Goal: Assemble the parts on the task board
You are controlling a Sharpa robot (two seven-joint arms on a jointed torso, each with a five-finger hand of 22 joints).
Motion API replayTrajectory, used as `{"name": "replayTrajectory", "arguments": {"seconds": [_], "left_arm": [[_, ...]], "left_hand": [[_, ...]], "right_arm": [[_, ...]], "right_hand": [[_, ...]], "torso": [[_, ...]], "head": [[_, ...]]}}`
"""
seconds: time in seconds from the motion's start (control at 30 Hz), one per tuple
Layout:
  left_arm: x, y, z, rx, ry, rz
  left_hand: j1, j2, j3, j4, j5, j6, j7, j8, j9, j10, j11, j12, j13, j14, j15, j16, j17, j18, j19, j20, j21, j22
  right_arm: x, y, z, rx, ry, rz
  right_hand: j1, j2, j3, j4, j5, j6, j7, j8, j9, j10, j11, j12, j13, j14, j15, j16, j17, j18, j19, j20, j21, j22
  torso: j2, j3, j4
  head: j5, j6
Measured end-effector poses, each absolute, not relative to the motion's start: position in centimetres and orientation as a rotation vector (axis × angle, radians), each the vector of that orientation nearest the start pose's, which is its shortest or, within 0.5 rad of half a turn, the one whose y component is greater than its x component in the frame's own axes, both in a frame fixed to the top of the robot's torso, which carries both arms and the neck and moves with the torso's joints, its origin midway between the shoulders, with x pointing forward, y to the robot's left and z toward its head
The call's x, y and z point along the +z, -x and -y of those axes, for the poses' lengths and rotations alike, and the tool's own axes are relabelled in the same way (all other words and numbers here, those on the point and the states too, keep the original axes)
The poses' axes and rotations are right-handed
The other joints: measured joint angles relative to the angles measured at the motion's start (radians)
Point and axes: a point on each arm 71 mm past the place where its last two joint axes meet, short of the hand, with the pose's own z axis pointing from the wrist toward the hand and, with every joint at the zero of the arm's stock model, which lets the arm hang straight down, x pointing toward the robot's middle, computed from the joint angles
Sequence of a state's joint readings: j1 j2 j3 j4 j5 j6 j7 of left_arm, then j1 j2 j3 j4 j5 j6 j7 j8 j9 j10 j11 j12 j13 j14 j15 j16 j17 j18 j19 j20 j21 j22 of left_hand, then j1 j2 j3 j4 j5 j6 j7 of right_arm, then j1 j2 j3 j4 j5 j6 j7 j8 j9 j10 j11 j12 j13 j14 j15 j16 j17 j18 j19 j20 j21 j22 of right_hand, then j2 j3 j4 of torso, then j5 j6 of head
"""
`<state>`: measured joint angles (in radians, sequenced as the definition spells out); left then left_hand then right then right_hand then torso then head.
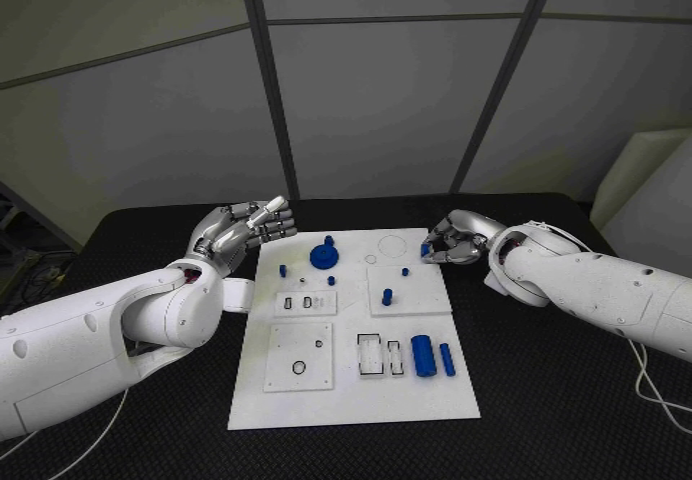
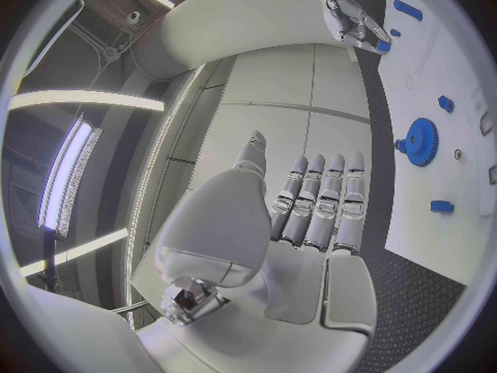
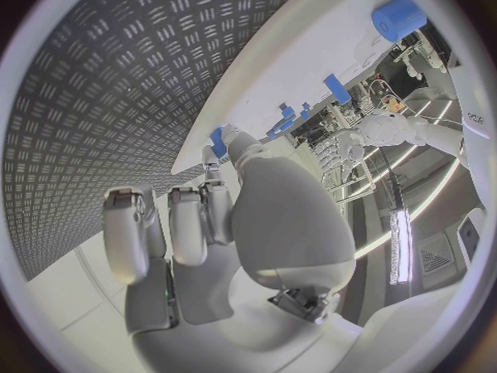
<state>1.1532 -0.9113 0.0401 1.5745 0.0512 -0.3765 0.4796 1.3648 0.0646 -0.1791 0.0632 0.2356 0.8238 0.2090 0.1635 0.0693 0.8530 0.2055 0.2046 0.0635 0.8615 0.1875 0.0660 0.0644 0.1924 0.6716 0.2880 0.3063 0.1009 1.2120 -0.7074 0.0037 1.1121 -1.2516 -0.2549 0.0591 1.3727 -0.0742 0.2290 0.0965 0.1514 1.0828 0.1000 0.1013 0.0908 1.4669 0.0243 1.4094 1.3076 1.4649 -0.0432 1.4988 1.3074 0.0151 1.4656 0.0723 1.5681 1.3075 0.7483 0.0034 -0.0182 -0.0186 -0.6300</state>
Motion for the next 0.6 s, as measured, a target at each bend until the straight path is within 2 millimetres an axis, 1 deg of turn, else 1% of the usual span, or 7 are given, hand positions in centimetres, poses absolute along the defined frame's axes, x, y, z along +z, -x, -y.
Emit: {"name": "replayTrajectory", "arguments": {"seconds": [0.17,0.37,0.43,0.53,0.57,0.6], "left_arm": [[-16.3,-48.4,-23.6,-1.549,1.17,-1.231],[-16.3,-48.4,-23.7,-1.549,1.171,-1.231],[-16.3,-48.4,-23.7,-1.549,1.171,-1.231],[-16.3,-48.4,-23.7,-1.549,1.171,-1.232],[-16.3,-48.3,-23.7,-1.548,1.171,-1.232],[-16.3,-48.3,-23.8,-1.547,1.171,-1.232]], "left_hand": [[0.0,0.0,0.0,0.0,0.0,0.0,0.0,0.0,0.0,0.0,0.0,0.0,0.0,0.0,0.0,0.0,0.0,0.0,0.0,0.0,0.0,0.0],[0.0,0.0,0.0,0.0,0.0,0.0,0.0,0.0,0.0,0.0,0.0,0.0,0.0,0.0,0.0,0.0,0.0,0.0,0.0,0.0,0.0,0.0],[0.0,0.0,0.0,0.0,0.0,0.0,0.0,0.0,0.0,0.0,0.0,0.0,0.0,0.0,0.0,0.0,0.0,0.0,0.0,0.0,0.0,0.0],[0.0,0.0,0.003,-0.003,0.0,0.0,0.0,0.0,0.0,0.0,0.0,0.0,0.0,0.0,0.0,0.0,0.0,0.0,0.0,0.0,0.0,-0.001],[0.0,0.0,0.003,-0.003,0.0,0.0,0.0,0.0,0.0,0.0,0.0,0.0,0.0,0.0,0.0,0.0,0.0,-0.01,0.0,0.0,0.0,-0.001],[0.0,0.0,0.003,-0.003,0.0,0.0,0.0,0.0,0.0,0.0,0.0,0.0,0.0,0.0,0.0,0.0,0.0,-0.067,0.0,0.0,0.0,-0.001]], "right_arm": [[-18.7,-55.8,25.4,0.631,-0.082,-1.662],[-18.4,-55.4,25.2,0.659,-0.112,-1.639],[-18.3,-55.2,25.0,0.673,-0.119,-1.632],[-18.1,-54.8,24.6,0.691,-0.126,-1.624],[-18.0,-54.6,24.3,0.701,-0.128,-1.62],[-17.9,-54.5,24.1,0.71,-0.129,-1.618]], "right_hand": [[0.003,0.009,0.011,-0.006,0.011,0.021,-0.011,0.006,0.004,0.0,-0.007,0.007,0.0,0.0,-0.007,0.005,0.0,0.0,0.0,-0.007,0.0,0.0],[0.003,0.017,0.013,-0.008,0.016,0.027,-0.007,0.009,0.005,-0.002,-0.012,0.007,0.0,0.004,-0.011,0.005,0.0,0.0,0.001,-0.008,0.0,0.0],[0.002,0.019,0.013,-0.008,0.016,0.027,-0.007,0.009,0.005,-0.002,-0.012,0.007,0.0,0.001,-0.013,0.006,0.0,0.0,-0.002,-0.012,0.0,0.0],[-0.001,0.022,0.013,-0.008,0.016,0.027,-0.007,0.009,0.005,-0.002,-0.012,0.007,0.0,0.0,-0.014,0.005,0.0,0.0,-0.002,-0.012,0.0,0.0],[-0.001,0.022,0.013,-0.008,0.016,0.027,-0.007,0.009,0.005,-0.002,-0.012,0.007,0.0,0.0,-0.014,0.005,0.0,0.0,-0.002,-0.012,0.0,0.0],[-0.001,0.022,0.013,-0.008,0.016,0.028,-0.007,0.009,0.005,-0.002,-0.012,0.007,0.0,0.0,-0.014,0.005,0.0,0.0,-0.002,-0.012,0.0,0.0]], "torso": [[0.0,0.0002,0.0],[-0.001,0.0002,0.0],[-0.001,0.0002,0.0],[-0.002,-0.0001,0.0],[-0.002,-0.0002,0.0],[-0.002,-0.0002,0.0]], "head": [[-0.001,-0.001],[-0.002,-0.001],[-0.002,0.0],[-0.003,0.002],[-0.003,0.003],[-0.003,0.003]]}}
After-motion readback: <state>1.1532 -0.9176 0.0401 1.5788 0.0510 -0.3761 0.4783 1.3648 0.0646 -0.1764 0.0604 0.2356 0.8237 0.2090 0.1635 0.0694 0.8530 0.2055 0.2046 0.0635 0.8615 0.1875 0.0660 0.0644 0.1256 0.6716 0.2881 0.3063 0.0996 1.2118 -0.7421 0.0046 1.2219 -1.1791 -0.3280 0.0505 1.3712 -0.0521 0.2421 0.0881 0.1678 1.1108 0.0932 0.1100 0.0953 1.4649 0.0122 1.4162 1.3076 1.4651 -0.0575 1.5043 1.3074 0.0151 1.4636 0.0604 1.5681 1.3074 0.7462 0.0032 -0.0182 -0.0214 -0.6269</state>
